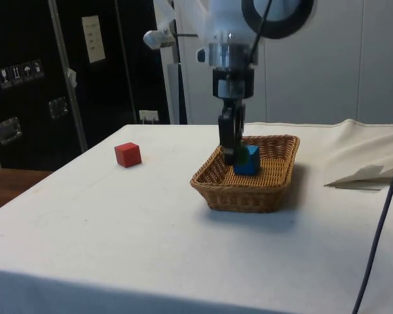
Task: Place all non-red objects into the basket.
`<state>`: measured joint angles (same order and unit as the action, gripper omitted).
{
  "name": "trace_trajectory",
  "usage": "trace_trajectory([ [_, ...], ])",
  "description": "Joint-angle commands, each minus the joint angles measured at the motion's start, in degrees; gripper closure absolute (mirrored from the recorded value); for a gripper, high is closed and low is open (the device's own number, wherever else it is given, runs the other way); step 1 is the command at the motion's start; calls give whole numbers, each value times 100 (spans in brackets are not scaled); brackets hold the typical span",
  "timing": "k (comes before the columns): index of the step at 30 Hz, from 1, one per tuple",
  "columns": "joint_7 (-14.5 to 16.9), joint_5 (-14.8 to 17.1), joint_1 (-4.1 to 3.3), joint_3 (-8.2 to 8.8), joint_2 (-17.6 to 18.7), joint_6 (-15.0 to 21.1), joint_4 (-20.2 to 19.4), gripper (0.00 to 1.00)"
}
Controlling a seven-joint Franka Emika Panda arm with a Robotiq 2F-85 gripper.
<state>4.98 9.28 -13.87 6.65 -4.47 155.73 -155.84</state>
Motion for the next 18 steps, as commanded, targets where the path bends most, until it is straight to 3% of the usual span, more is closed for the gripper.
trace_trajectory([
  [1,-34,40,-17,-34,69,183,-46,100],
  [3,-34,0,0,-34,80,126,-34,100],
  [5,0,63,-11,-34,206,332,-52,100],
  [8,115,86,29,40,384,453,-11,100],
  [18,189,74,17,132,636,550,57,100],
])
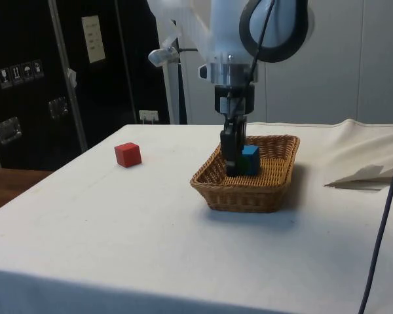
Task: Place all non-red objects into the basket.
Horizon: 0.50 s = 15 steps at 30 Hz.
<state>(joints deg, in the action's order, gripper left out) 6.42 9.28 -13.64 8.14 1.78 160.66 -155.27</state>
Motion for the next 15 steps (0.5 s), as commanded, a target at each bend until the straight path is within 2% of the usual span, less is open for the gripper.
trace_trajectory([
  [1,46,74,-6,-17,29,63,0,100],
  [2,0,0,0,0,11,6,0,100],
  [8,52,86,0,-23,189,109,52,100],
  [9,52,86,0,-23,212,115,63,94],
  [10,52,86,0,-29,246,120,80,75],
  [12,0,0,0,0,258,74,92,56],
  [13,52,86,0,-29,269,126,92,56],
  [15,52,86,0,-29,281,132,97,36],
])
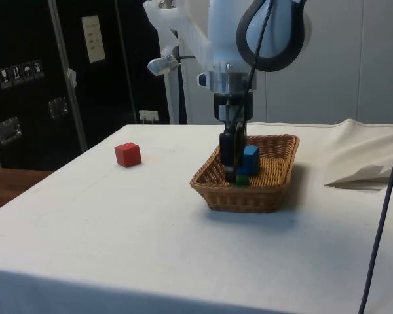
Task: Place all non-red objects into the basket.
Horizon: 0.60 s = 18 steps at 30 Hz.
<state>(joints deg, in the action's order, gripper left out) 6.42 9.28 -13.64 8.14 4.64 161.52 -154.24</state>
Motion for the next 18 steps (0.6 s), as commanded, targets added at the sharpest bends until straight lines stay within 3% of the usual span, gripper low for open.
trace_trajectory([
  [1,52,86,0,-29,-6,46,-6,26],
  [3,52,86,0,-29,0,52,-6,0],
  [16,0,0,11,40,-149,-126,86,0],
  [18,-74,-97,23,86,-355,-384,126,0],
])
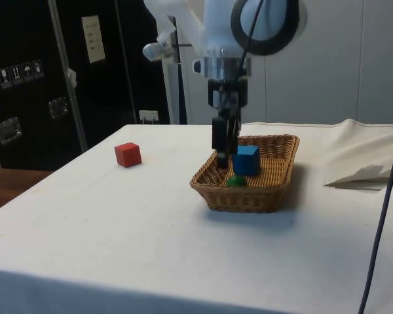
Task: Place all non-red objects into the basket.
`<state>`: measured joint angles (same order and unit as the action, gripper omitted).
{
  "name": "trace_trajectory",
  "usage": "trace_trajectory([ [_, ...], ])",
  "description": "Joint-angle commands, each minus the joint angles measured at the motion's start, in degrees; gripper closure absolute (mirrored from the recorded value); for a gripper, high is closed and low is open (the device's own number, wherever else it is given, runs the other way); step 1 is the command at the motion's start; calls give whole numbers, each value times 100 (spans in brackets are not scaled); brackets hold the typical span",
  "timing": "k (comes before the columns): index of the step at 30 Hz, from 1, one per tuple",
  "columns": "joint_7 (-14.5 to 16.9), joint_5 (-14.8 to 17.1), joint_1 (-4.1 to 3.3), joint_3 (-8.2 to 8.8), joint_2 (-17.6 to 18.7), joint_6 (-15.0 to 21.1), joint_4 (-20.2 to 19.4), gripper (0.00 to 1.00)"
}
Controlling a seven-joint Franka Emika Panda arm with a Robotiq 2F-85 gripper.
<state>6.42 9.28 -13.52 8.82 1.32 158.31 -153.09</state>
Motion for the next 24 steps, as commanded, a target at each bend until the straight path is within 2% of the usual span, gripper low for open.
trace_trajectory([
  [1,-86,-103,11,23,-69,-115,29,0],
  [7,-149,-132,29,46,-361,-504,178,0],
  [8,-46,-6,0,40,-367,-464,160,0],
  [9,-155,-132,29,46,-395,-544,201,0],
  [15,-206,-143,34,63,-693,-894,298,0],
  [16,-80,-6,0,69,-647,-825,298,0],
  [17,-218,-143,34,63,-733,-934,309,0],
  [24,-155,-11,0,80,-917,-1060,304,0],
])
